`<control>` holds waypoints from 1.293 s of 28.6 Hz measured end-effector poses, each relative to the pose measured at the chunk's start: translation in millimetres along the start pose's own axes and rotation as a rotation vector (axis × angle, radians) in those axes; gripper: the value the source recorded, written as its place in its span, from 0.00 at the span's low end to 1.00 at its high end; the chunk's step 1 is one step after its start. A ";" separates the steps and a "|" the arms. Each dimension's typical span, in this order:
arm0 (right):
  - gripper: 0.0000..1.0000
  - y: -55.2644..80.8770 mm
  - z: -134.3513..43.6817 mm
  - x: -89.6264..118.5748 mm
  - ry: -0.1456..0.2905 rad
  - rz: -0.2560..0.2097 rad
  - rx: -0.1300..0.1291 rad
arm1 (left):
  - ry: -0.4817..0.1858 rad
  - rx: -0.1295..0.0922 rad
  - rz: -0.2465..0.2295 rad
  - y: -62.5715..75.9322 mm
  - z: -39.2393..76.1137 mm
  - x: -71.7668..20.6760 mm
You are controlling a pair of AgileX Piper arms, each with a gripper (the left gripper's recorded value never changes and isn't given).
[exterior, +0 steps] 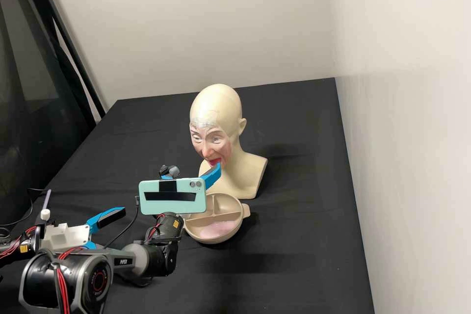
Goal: Feed the grandma with a spoon
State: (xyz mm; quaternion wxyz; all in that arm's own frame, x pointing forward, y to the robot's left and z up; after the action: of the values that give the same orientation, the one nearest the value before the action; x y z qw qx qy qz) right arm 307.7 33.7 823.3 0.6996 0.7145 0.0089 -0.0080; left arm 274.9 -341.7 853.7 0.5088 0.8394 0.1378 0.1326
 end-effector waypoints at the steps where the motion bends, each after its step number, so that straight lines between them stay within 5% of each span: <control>1: 1.00 0.0 0.0 0.0 0.000 0.000 0.000 | 0.000 0.000 -0.001 -0.7 -0.2 0.6; 20: 1.00 1.0 1.7 -0.4 -0.005 0.002 0.001 | -0.003 0.004 0.014 0.5 -2.2 0.9; 32: 1.00 -0.3 26.2 -16.7 -0.076 -0.021 -0.013 | -0.003 0.004 0.014 0.5 -2.2 0.9; 33: 0.00 0.6 26.7 -17.1 -0.071 -0.016 -0.015 | -0.003 0.004 0.014 0.5 -2.2 0.9; 37: 0.00 2.2 29.0 -19.7 -0.062 -0.006 -0.016 | -0.003 0.004 0.014 0.5 -2.2 0.9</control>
State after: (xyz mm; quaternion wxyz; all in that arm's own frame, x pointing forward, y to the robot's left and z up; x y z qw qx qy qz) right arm 288.1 4.7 825.3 0.7051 0.7083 -0.0109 -0.0322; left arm 275.0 -339.9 855.2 0.5065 0.8414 0.1316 0.1347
